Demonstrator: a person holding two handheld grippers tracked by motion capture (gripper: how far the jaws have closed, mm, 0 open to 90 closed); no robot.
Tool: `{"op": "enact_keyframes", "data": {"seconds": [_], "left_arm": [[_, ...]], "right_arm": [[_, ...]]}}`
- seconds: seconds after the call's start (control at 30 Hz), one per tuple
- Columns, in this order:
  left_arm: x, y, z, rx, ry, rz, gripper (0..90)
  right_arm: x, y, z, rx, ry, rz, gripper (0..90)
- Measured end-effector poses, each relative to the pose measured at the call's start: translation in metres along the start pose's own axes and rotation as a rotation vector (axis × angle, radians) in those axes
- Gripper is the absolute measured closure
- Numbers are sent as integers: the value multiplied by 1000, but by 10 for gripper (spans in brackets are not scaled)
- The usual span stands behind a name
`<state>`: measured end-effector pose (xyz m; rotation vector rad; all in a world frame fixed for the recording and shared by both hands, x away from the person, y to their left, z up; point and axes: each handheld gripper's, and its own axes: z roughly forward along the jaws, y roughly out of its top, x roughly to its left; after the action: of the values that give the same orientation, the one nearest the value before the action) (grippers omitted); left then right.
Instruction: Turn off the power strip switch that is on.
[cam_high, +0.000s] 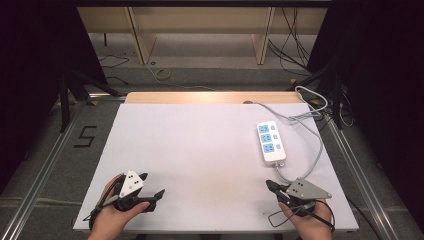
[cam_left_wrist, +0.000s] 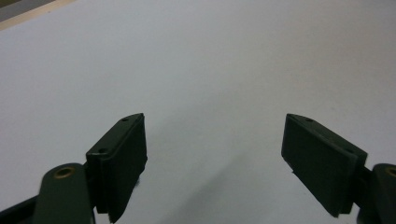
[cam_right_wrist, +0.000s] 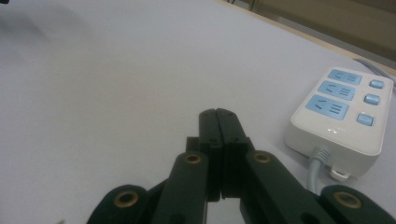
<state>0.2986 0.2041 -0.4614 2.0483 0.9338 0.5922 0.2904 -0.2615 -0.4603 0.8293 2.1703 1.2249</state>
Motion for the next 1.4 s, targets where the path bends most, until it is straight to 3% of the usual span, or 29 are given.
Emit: {"op": "enact_keyframes", "data": {"seconds": [0.37,0.67,1.4], "left_arm": [[-4,2,0,-16,-10,18,231],[-8,5,4,-20,-20,37,234],[-8,5,4,-21,-16,32,235]], "right_arm": [[-2,0,4,56,-46,-9,900],[-10,-1,4,61,-85,11,900],[-20,5,2,67,-130,46,900]]}}
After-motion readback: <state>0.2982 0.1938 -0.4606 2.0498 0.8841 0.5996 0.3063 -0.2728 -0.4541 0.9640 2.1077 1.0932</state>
